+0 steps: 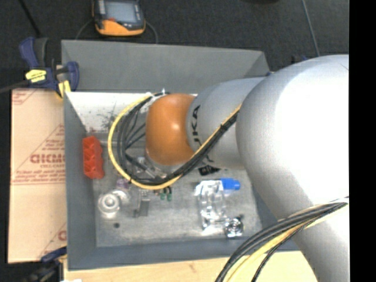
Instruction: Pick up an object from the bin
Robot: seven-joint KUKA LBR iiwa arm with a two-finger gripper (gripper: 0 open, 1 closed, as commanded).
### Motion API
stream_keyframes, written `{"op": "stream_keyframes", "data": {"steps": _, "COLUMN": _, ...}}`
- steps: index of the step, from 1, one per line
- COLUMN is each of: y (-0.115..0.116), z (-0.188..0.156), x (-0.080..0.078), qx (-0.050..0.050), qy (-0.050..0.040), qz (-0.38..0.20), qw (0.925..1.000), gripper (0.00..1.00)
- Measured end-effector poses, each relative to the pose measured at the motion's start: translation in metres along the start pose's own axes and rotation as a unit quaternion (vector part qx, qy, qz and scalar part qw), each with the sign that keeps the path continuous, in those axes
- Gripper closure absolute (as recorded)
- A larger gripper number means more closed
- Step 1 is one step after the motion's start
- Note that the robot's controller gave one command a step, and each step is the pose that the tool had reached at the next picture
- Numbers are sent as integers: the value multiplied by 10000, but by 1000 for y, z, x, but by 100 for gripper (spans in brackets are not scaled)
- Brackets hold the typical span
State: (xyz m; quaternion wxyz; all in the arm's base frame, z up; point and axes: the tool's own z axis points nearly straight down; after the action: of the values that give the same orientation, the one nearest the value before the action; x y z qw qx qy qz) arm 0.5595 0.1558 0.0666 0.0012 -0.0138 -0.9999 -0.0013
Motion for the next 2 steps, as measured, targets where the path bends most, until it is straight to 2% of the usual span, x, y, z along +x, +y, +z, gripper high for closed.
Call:
{"op": "stream_keyframes", "data": {"steps": 1, "y": -4, "z": -4, "x": -2, "qx": 3, "qy": -28, "qz": 33, "qw": 10000, "gripper": 100}}
{"op": "stream_keyframes", "data": {"steps": 2, "y": 11, "z": -122, "x": -4, "qx": -11, "qy": -68, "qz": 431, "qw": 9990, "gripper": 100}}
